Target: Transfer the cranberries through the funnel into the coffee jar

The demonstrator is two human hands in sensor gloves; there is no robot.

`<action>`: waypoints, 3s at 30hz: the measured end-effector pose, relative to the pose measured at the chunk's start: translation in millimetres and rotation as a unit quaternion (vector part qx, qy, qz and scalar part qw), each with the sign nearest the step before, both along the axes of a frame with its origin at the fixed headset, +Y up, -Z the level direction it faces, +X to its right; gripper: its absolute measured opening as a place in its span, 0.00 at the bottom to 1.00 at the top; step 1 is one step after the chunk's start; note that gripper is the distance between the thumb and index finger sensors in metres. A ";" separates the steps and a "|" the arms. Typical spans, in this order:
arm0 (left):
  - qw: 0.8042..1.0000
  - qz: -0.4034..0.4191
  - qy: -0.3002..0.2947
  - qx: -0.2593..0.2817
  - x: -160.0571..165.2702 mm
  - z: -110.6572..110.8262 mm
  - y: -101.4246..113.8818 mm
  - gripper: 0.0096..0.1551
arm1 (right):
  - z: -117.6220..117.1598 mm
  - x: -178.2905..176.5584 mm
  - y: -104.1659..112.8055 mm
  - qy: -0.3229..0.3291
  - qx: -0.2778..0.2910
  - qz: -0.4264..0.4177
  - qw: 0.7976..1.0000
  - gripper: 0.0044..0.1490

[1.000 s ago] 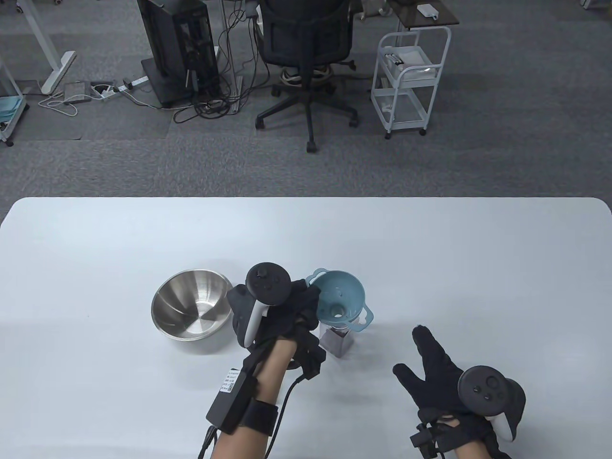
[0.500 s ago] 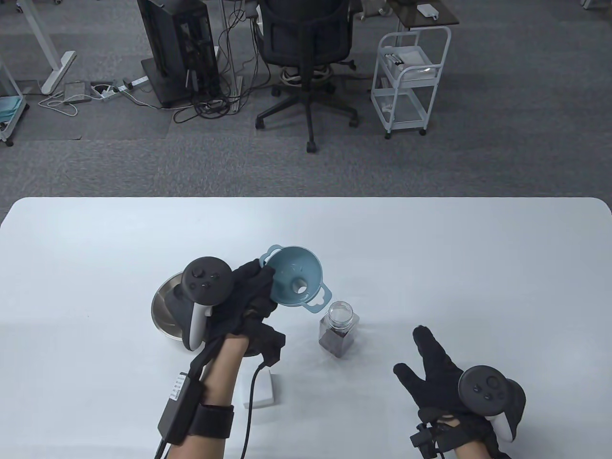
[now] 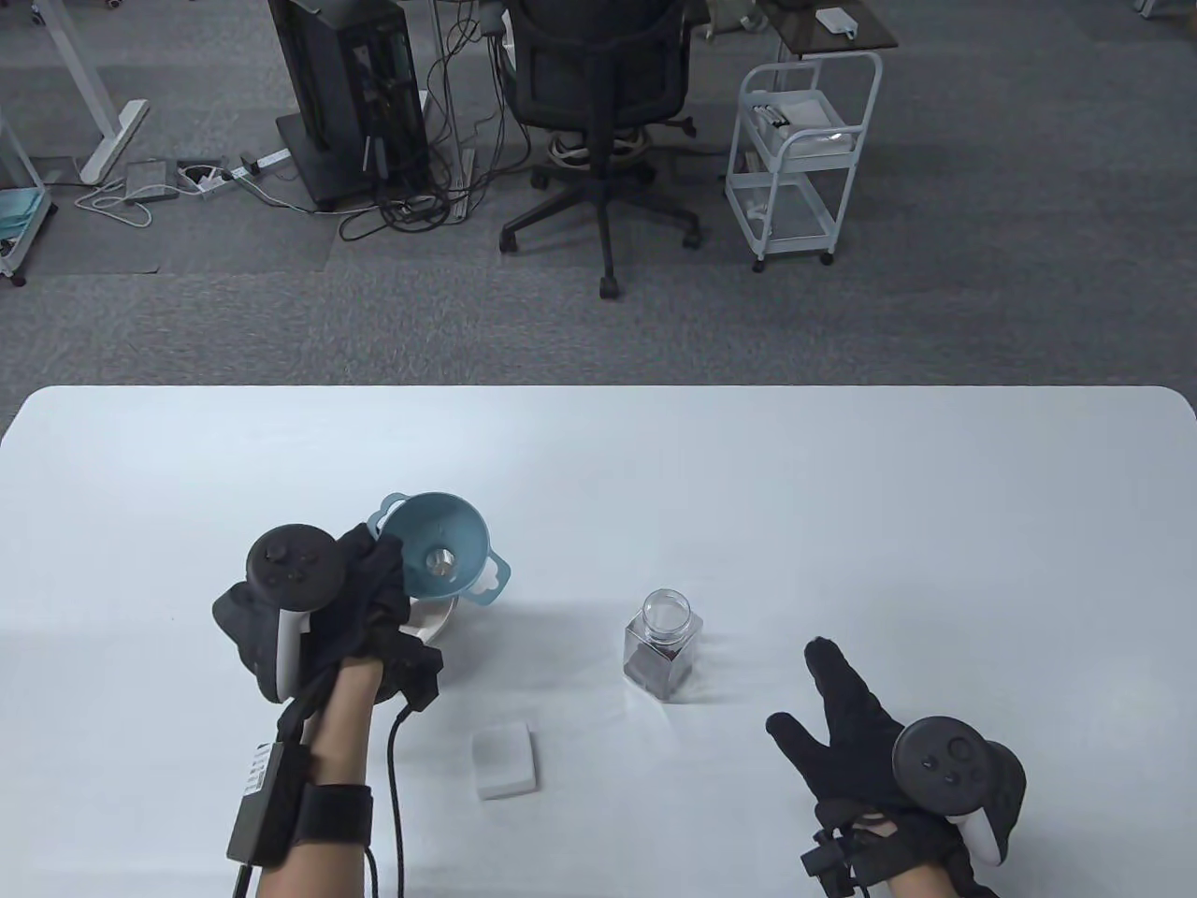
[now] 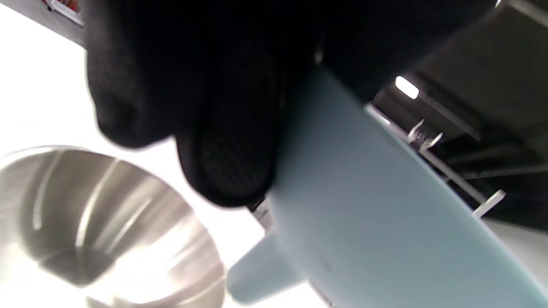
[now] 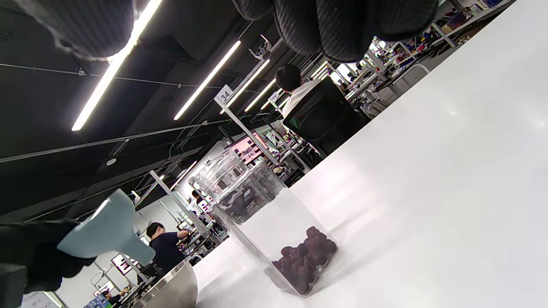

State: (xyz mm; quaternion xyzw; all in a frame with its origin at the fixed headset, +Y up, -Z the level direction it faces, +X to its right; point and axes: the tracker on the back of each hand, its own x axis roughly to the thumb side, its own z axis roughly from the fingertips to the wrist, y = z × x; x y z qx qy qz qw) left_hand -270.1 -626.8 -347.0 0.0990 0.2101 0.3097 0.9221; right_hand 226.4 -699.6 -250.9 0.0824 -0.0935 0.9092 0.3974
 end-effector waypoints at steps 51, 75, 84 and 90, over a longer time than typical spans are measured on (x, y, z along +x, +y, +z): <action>0.989 -0.143 -0.034 -0.035 3.0 4.3 -25.9 0.45 | -0.1 -11.3 -3.6 0.018 -0.009 0.029 0.999 0.58; 0.906 -0.201 -0.372 -0.010 94.9 78.1 -67.7 0.51 | -60.4 -78.8 -14.6 0.017 -0.055 0.132 0.990 0.67; 0.855 -0.235 -0.451 -0.101 108.8 70.5 -109.5 0.54 | -85.9 -102.3 -26.5 0.010 -0.086 0.142 0.986 0.70; 0.836 -0.247 -0.466 -0.151 111.7 67.7 -127.6 0.57 | -94.5 -107.5 -30.9 -0.015 -0.083 0.150 0.985 0.67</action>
